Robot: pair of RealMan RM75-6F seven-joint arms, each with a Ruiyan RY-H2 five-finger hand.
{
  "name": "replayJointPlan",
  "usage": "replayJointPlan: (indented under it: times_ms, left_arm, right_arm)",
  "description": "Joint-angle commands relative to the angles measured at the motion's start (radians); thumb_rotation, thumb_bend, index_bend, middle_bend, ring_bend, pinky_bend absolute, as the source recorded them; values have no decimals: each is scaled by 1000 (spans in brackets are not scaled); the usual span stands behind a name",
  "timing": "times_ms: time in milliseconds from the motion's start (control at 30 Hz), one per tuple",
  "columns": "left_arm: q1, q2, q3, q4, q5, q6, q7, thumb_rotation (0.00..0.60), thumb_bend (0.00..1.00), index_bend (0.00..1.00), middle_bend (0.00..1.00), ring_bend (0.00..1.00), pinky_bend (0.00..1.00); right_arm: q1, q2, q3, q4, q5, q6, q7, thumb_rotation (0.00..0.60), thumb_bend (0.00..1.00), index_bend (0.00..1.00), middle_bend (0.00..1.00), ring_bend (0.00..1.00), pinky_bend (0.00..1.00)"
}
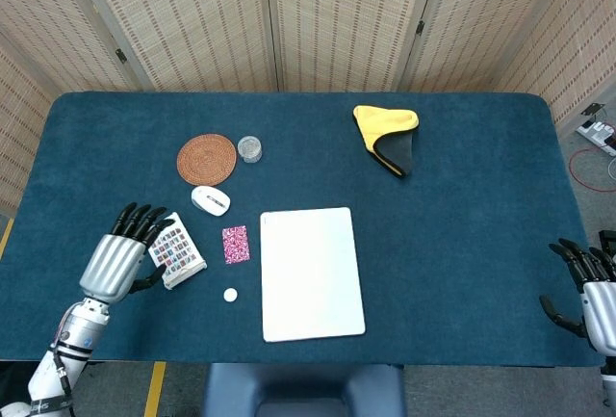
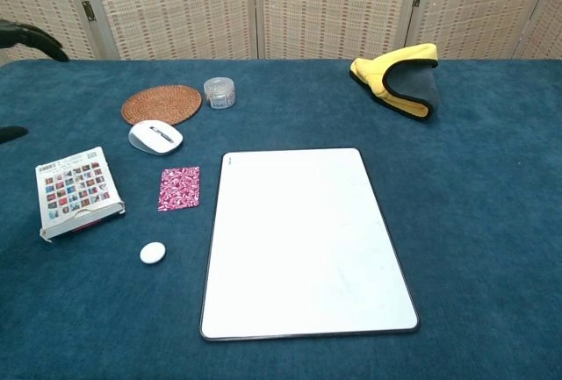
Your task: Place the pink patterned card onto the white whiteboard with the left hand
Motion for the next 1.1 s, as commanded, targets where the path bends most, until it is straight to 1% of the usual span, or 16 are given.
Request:
replayJointPlan:
  times_ms: [33,200,400,600,767,900,1100]
  left_arm:
    - [-90,-49,-33,6,-64,-107,44,600,355,218,130,99,0]
    - [-184,-108,-50,19,-183,-219,162,600,347,222,122,97,0]
    - [-270,-190,-63,46,-353,-277,287,600,330,227,116,97,0]
    - [-347,-265,-55,98,-521,-272,423,600,325,229,108,93,0]
    - [-401,-303,-39,128,-663,-272,498,600,321,230,88,80,0]
    - [-429,-323,-25,155,-720,-280,503,600,301,210,78,75,0]
    - [-459,-355,8,189,-764,-253,537,600,285,156,77,74,0]
  right_arm:
    - [-1,2,-1,0,1,0,2,600,308,160,168,203,104]
    - [-8,4,-1,1,4,6,5,600,309,160,168,203,105]
    - [-11,3,0,7,11,2,11,600,308,160,168,203,104]
    - [-9,1,1,14,12,-2,16,600,308,160,168,203,105]
    - [-11,1,1,19,17,-6,22,600,308,160,168,203,105]
    - [-13,3,1,20,16,-3,24,600,308,160,168,203,105]
    - [-18,7,1,18,17,1,23,600,308,160,168,203,105]
